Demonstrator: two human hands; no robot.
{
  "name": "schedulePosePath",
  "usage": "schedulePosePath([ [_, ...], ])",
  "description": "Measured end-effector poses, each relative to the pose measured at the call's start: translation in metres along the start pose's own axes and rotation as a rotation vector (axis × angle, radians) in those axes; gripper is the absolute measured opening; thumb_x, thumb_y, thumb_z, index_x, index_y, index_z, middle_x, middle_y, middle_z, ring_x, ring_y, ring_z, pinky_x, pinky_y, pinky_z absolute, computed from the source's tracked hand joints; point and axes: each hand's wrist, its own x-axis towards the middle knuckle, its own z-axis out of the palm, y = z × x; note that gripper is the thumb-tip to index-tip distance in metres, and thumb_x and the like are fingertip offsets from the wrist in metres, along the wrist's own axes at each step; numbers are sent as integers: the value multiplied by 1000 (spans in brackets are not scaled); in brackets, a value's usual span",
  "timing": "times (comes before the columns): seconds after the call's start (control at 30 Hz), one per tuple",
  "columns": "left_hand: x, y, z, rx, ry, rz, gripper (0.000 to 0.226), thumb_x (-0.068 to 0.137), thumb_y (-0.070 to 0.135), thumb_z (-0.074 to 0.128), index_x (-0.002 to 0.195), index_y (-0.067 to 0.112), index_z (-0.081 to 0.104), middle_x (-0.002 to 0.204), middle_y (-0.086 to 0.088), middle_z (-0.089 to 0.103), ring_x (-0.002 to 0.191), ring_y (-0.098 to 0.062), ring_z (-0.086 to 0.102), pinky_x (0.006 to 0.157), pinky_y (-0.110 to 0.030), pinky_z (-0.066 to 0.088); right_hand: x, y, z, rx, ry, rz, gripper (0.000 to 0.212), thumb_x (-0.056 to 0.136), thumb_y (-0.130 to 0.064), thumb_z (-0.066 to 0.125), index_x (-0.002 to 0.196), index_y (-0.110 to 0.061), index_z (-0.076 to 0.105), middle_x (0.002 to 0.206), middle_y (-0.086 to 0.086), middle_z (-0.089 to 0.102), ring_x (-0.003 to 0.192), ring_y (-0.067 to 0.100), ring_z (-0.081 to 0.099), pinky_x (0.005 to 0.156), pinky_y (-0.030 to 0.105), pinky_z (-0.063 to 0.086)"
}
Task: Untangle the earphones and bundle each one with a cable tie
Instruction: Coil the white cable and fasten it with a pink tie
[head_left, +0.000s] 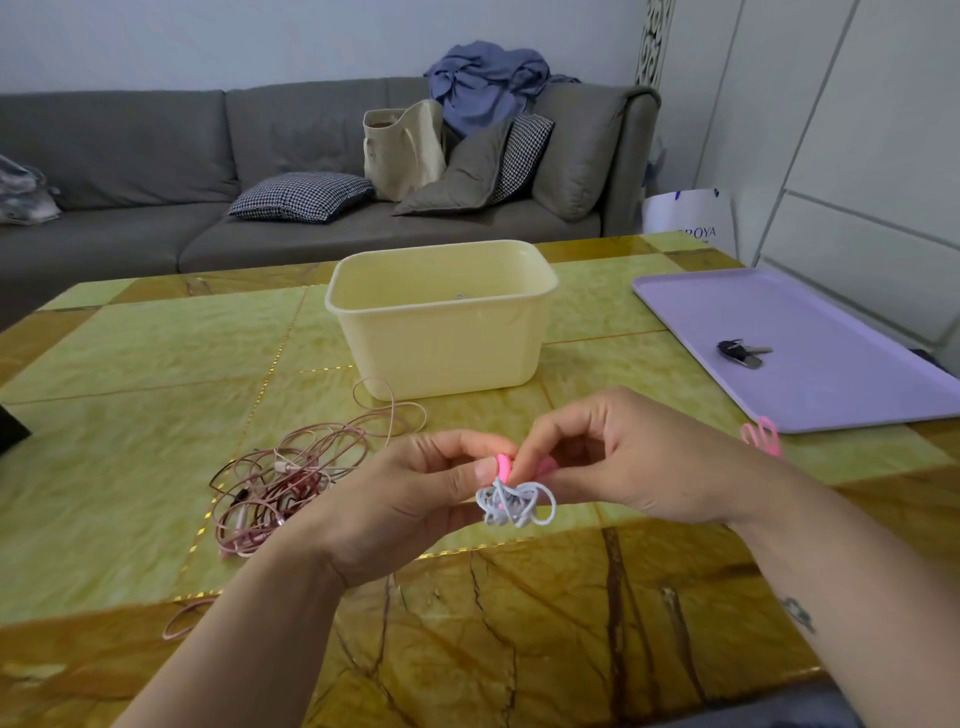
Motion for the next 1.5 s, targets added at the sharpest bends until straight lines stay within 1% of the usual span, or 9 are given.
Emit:
schedulePosePath([
  [0.13, 4, -5, -3, -94, 80, 10, 35, 53, 29, 91, 78, 16, 71, 93, -16, 70, 87, -20, 69, 73, -28, 56, 2, 2, 7, 43, 90, -38, 11, 62, -29, 76, 71, -34, 73, 78, 1, 71, 76, 13, 65, 80, 37, 55],
  [0.33, 5, -1, 6, -60, 242, 60, 5, 61, 19, 71, 62, 16, 67, 67, -6, 67, 63, -13, 67, 59, -24, 56, 4, 5, 16, -38, 254, -93, 20, 68, -13, 83, 74, -26, 68, 77, 0, 71, 70, 12, 65, 71, 27, 55],
  [0.63, 11, -9, 4, -90, 302, 29, 9, 75, 17, 63, 77, 10, 69, 92, -22, 55, 83, -28, 48, 78, -35, 58, 9, 8, 20, -81, 341, -150, 19, 66, -17, 83, 76, -20, 68, 77, -2, 70, 72, 12, 65, 70, 17, 53],
  [0.8, 10, -6, 14, -3, 389, 78, 20, 86, 19, 55, 88, 4, 67, 62, -4, 52, 62, -9, 52, 88, -41, 54, 13, 12, 21, -74, 465, -137, 26, 60, -40, 79, 74, -21, 69, 78, -3, 68, 75, 21, 61, 73, 34, 54],
  [0.9, 9, -5, 17, 96, 353, 112, 23, 89, 16, 52, 73, 10, 67, 70, -1, 61, 80, -12, 64, 90, -41, 52, 16, 14, 19, -53, 538, -120, 25, 57, -47, 76, 69, -27, 68, 80, -5, 61, 75, 21, 58, 72, 37, 53],
  [1.03, 4, -7, 15, 377, 297, 141, 30, 76, 31, 55, 97, 18, 71, 94, 0, 69, 98, -14, 64, 94, -36, 49, 16, 15, 15, -54, 563, -91, 16, 64, -34, 81, 69, -23, 70, 79, -6, 67, 74, 11, 65, 73, 37, 56],
  [1.17, 4, -12, 19, 552, 338, 157, 39, 77, 56, 53, 90, 22, 70, 89, 5, 70, 91, -10, 64, 95, -40, 48, 16, 16, 13, -59, 512, -34, 11, 69, -26, 81, 71, -20, 72, 72, -7, 71, 69, 3, 66, 68, 20, 54],
  [1.27, 8, -17, 22, 541, 396, 160, 33, 77, 58, 58, 82, 27, 71, 83, 3, 70, 90, -19, 65, 94, -44, 50, 16, 17, 10, -52, 482, 33, 9, 71, -25, 80, 72, -22, 72, 69, -8, 71, 65, 0, 65, 65, 13, 51],
  [1.5, 13, -23, 21, 418, 483, 158, 31, 76, 47, 57, 85, 21, 72, 78, 2, 68, 100, -35, 62, 95, -50, 48, 15, 20, 4, -11, 373, 102, 7, 78, -24, 75, 85, -24, 76, 83, -7, 75, 83, 4, 69, 85, 27, 55],
])
